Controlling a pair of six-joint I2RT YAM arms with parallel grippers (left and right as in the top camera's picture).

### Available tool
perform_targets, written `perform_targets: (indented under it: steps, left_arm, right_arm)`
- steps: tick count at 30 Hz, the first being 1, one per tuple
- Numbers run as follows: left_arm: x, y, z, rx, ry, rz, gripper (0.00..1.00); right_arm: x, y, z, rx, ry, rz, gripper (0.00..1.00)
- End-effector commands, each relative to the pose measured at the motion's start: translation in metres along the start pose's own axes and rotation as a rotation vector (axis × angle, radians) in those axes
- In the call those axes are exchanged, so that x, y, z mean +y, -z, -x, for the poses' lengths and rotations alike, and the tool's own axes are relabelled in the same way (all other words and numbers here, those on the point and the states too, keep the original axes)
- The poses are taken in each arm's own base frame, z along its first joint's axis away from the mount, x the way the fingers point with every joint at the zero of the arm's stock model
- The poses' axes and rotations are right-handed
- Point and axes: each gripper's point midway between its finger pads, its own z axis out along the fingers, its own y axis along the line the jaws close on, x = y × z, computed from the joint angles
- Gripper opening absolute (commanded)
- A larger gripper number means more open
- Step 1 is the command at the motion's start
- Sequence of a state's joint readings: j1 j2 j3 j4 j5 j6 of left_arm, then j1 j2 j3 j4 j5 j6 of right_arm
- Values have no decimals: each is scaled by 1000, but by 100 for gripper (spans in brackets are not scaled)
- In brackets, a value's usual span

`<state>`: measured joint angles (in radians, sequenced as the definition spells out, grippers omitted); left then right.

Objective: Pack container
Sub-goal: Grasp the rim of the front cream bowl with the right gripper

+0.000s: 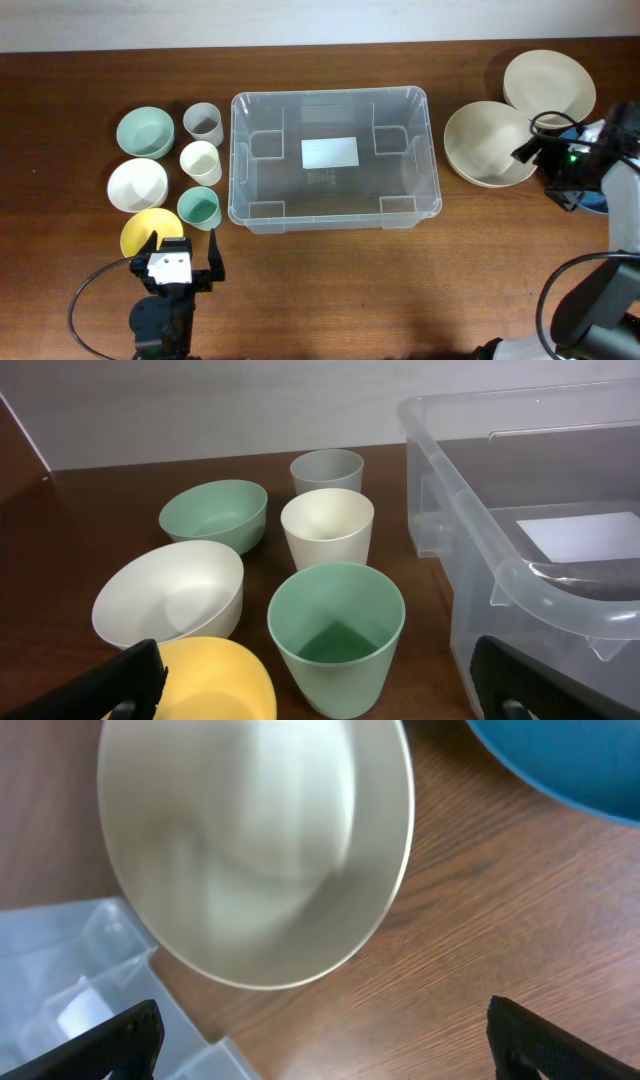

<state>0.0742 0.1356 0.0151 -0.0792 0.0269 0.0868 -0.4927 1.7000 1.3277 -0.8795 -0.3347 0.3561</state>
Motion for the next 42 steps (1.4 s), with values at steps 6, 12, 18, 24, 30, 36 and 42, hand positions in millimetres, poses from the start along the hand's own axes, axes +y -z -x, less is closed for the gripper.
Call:
perform_targets:
  steps: [6,12,18,24,30,36,42]
  left_arm:
    - [-2,0,-3,5,-14,-11,99]
    - [-2,0,-3,5,-14,-11,99]
    - [-2,0,-3,5,-14,-11,99]
    - [-2,0,-3,5,-14,-11,100]
    - [-2,0,-3,5,-14,-11,99]
    - [-2,0,-3,5,-14,-11,99]
    - [-2,0,-3,5,-14,-12,99]
  right_arm:
    - [-25,-7,6,-63,-194,-146,99]
    - [-24,-25,-3,-61,-173,-127,99]
    - [-26,-39,-7,-75,-205,-115,99]
    - [-20,-50,-6,-105,-178,-90,99]
    - [-16,-77,-12,-92,-207,-86,99]
    - [-22,-91,-14,-73,-230,-103,98]
    - [-23,-93,-13,-76,-230,-104,65]
